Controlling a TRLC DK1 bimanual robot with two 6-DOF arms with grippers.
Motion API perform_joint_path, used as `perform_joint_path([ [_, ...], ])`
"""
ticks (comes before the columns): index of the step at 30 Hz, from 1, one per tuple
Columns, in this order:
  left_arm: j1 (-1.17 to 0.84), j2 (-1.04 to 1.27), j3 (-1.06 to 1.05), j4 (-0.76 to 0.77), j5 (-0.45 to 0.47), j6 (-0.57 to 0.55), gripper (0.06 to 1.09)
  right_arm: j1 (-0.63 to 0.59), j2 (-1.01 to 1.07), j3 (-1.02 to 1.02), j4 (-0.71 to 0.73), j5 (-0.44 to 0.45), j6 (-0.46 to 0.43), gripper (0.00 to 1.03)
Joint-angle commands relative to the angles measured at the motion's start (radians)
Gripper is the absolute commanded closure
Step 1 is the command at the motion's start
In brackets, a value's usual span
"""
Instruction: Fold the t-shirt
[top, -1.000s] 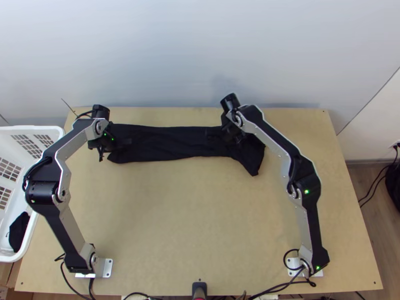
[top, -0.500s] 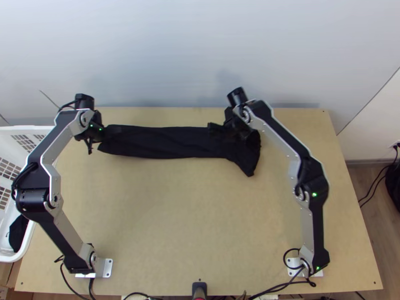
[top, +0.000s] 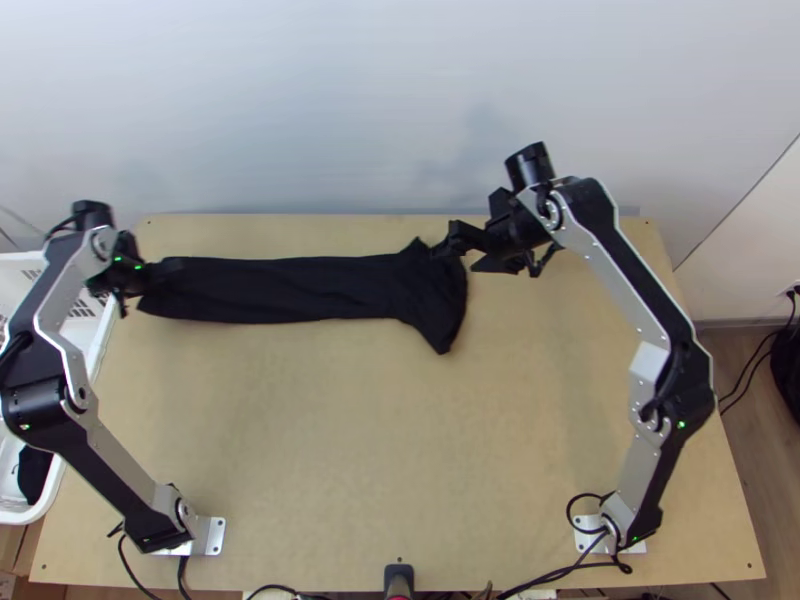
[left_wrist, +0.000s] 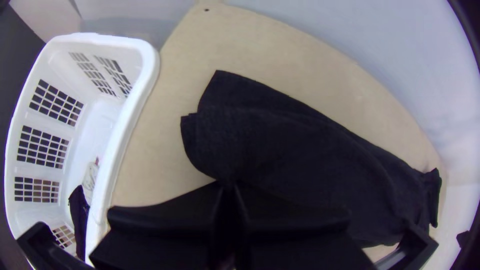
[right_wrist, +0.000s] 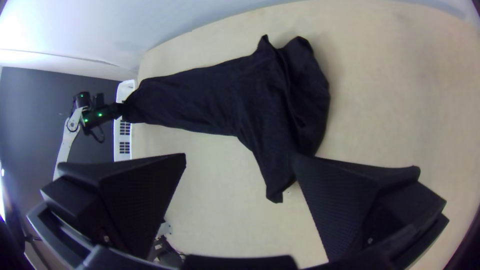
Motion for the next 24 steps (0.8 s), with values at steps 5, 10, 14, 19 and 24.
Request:
perform_joint_path([
  [5, -0.032, -0.105, 0.088, -0.015, 0.060, 0.017, 1.04, -0.033, -0.086, -0.093, -0.017, -0.003, 0.000, 0.04],
  [10, -0.209, -0.133, 0.166, -0.055, 0.068, -0.029, 1.04, -0.043, -0.101, -0.127, -0.017, -0.003, -0.003, 0.04],
  [14, -0.376, -0.104, 0.235, -0.096, 0.066, -0.065, 1.04, -0.052, -0.106, -0.130, -0.017, -0.003, -0.004, 0.04],
  [19, -0.579, -0.029, 0.314, -0.115, 0.066, -0.108, 1.04, -0.070, -0.106, -0.130, -0.016, -0.003, -0.003, 0.04],
  [24, -0.721, 0.076, 0.389, -0.118, 0.066, -0.125, 1.04, -0.092, -0.106, -0.133, -0.017, -0.003, -0.001, 0.04],
])
